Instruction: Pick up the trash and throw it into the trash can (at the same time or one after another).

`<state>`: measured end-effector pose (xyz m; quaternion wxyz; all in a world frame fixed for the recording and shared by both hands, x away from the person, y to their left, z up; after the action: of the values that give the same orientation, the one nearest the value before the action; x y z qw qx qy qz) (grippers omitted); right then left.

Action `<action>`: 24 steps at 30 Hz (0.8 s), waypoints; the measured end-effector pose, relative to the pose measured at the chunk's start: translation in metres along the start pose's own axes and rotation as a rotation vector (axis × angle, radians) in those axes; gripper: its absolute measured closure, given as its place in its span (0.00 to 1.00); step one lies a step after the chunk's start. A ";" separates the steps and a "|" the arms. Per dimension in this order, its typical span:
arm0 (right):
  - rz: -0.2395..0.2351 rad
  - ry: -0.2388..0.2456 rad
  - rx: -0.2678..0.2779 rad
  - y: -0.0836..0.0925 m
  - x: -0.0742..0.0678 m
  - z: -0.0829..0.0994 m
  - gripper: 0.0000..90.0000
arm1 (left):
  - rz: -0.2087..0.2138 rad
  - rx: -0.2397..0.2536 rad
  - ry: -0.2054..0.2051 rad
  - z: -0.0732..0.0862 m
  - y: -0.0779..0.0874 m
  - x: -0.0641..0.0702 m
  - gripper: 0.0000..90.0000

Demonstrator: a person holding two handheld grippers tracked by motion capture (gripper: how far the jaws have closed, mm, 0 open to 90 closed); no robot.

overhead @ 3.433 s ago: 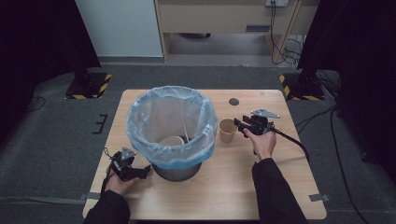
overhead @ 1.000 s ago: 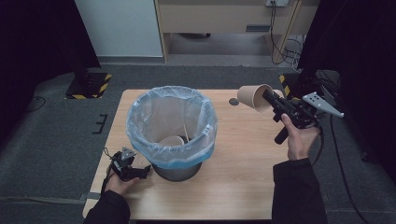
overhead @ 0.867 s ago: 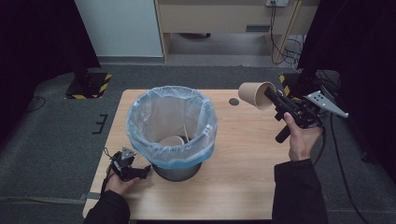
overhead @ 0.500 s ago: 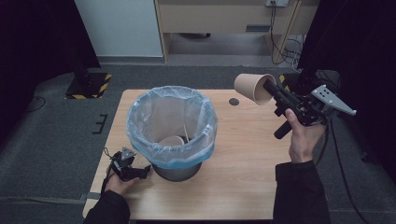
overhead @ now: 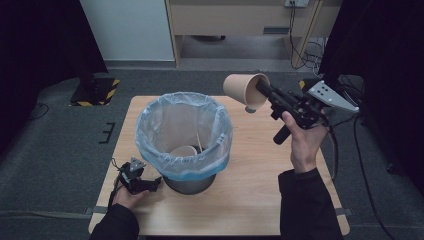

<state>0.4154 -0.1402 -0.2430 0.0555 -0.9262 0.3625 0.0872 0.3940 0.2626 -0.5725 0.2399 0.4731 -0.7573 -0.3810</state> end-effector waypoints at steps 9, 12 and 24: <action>-0.049 0.014 -0.064 -0.034 -0.027 0.014 0.92 | 0.000 0.000 0.000 0.000 0.000 0.000 0.00; -0.070 0.024 -0.100 -0.046 -0.037 0.021 0.92 | 0.000 0.000 0.000 0.000 0.000 0.000 0.00; -0.126 0.055 -0.268 -0.069 -0.051 0.051 0.73 | 0.000 0.000 -0.001 0.000 0.000 0.000 0.00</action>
<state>0.4195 -0.0470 -0.2794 -0.0734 -0.9483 0.2901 0.1057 0.3941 0.2626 -0.5724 0.2396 0.4729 -0.7574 -0.3811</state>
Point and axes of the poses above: each handheld gripper's, and its own axes: y roughly backward along the jaws, z roughly out of its underside, x roughly to its right, the point moved 5 cm from there along -y, roughly forward along the jaws, and after that the axes turned 8 degrees about -x, right-handed, at the moved point
